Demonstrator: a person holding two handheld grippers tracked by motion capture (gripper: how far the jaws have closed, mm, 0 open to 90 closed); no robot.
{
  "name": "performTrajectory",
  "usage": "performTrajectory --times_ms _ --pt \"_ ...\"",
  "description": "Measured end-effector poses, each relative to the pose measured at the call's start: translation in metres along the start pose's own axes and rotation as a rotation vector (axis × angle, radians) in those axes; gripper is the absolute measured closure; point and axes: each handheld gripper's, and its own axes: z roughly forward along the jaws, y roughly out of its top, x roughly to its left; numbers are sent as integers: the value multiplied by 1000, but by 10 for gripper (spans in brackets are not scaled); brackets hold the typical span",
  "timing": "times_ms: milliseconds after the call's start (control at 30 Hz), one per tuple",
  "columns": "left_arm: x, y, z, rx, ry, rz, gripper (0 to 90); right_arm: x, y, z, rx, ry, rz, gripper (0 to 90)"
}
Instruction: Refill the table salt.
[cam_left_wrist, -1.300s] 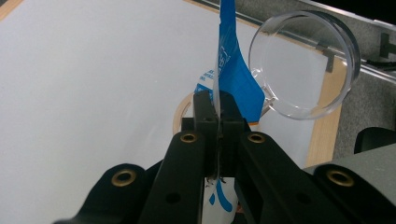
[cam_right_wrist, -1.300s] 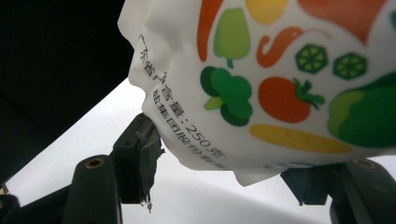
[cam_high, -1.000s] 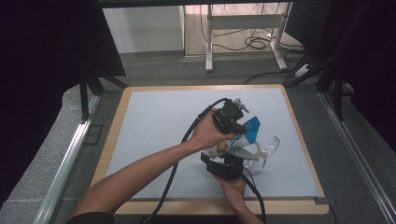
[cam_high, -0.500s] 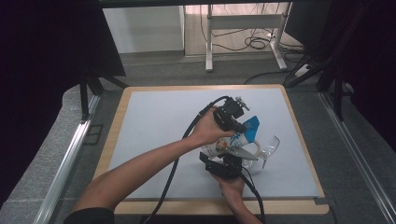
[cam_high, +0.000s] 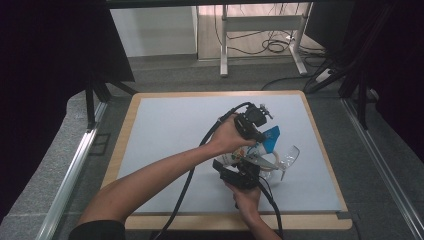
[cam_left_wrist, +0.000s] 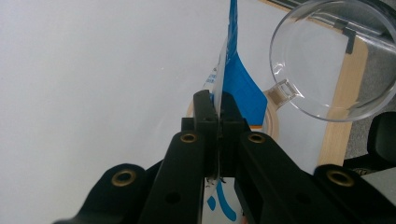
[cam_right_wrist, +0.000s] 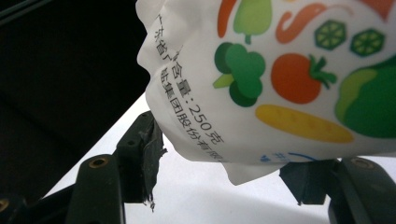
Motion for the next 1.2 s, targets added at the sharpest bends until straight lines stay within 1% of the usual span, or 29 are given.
performTrajectory --times_ms 267,500,567,667,800,933,1200 --pt "-1 5 3 26 5 6 900 -2 2 0 -10 8 8 375" --pt "-1 5 7 56 12 12 900 -1 1 2 -12 22 8 375" --pt "-1 5 7 61 7 10 900 -1 1 2 -13 29 12 375" --pt "-1 5 9 67 3 11 900 -1 1 3 -18 34 6 375" --pt "-1 6 11 83 8 14 900 0 1 4 -19 38 5 377" --pt "-1 6 11 84 8 16 900 0 1 5 -22 38 -3 380" --pt "-2 9 12 87 19 19 900 -1 3 5 -37 46 1 387"
